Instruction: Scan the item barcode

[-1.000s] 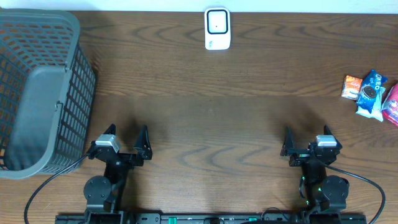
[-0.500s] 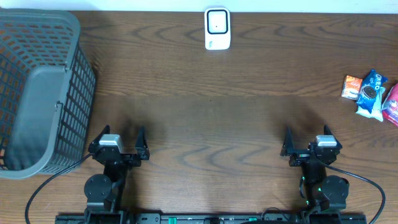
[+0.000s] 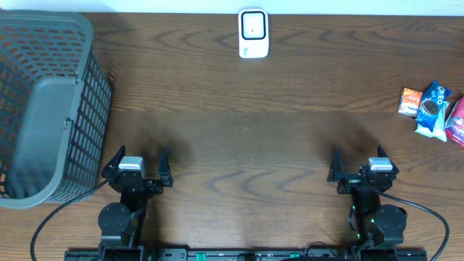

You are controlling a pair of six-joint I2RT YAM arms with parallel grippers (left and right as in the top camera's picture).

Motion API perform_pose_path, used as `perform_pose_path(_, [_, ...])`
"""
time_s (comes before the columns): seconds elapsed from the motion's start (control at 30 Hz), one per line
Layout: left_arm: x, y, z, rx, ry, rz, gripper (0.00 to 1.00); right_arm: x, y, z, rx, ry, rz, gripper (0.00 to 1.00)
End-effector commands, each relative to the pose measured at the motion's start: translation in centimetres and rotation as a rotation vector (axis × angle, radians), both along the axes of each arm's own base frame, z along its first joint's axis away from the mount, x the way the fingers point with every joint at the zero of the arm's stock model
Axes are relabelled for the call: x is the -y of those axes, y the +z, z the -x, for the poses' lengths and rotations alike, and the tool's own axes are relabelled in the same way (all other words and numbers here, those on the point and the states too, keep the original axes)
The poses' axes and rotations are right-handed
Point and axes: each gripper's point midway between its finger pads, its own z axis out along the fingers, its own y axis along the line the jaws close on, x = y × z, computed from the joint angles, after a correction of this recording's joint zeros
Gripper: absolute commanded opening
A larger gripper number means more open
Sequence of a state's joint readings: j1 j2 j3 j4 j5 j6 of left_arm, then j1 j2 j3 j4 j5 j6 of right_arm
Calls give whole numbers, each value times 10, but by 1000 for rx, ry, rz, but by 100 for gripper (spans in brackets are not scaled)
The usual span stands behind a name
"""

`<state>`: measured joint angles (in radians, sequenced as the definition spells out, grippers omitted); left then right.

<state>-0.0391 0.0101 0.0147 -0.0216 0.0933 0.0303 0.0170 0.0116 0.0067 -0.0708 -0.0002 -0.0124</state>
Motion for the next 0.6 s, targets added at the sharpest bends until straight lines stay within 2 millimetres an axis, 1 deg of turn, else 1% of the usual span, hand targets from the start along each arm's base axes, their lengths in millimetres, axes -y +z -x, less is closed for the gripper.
perform_pose_path(0.0, [-2, -14, 1, -50, 13, 28, 98, 1, 0, 0, 1, -4, 12, 99])
perform_pose_path(0.1, [-4, -15, 1, -55, 30, 75, 98, 1, 0, 0, 1, -4, 12, 99])
perform_pose_path(0.3, [-9, -15, 1, -55, 47, 73, 98, 1, 0, 0, 1, -4, 12, 99])
perform_pose_path(0.57, [-8, -15, 1, -54, 46, 73, 98, 1, 0, 0, 1, -4, 12, 99])
